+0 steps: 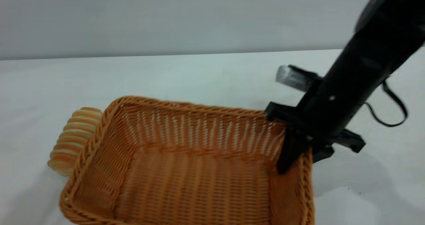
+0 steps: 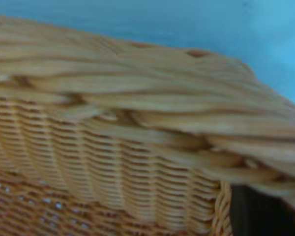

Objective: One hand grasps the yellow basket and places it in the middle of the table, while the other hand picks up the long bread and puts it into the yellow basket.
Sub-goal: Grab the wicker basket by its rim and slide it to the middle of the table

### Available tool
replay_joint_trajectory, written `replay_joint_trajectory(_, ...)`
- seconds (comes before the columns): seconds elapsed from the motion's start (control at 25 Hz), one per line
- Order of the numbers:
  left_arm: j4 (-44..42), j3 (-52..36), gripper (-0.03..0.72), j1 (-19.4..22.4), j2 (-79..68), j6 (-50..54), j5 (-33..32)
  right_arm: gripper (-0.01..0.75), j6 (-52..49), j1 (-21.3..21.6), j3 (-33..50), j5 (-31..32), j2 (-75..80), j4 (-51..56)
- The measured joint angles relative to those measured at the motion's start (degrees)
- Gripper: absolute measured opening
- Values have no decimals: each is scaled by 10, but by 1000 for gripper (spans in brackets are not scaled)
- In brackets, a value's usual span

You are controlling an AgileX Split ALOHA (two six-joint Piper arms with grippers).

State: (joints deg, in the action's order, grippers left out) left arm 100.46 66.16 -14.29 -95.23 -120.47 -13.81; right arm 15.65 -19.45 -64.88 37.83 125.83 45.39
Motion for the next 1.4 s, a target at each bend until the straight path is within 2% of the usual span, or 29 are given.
replay_joint_trajectory(0.32, 0, 0, 325, 0, 0, 0, 0, 123, -61, -12, -62, 39, 24, -55)
replay_joint_trajectory(0.64, 0, 0, 325, 0, 0, 0, 0, 121, -126, -12, -115, 41, 28, -90)
replay_joint_trajectory(1.12, 0, 0, 325, 0, 0, 0, 0, 123, -134, -12, -126, 44, 35, -93)
replay_joint_trajectory(1.24, 0, 0, 325, 0, 0, 0, 0, 186, -126, -12, -126, 41, 35, -93)
replay_joint_trajectory(1.4, 0, 0, 325, 0, 0, 0, 0, 372, -123, -12, -126, 35, 35, -93)
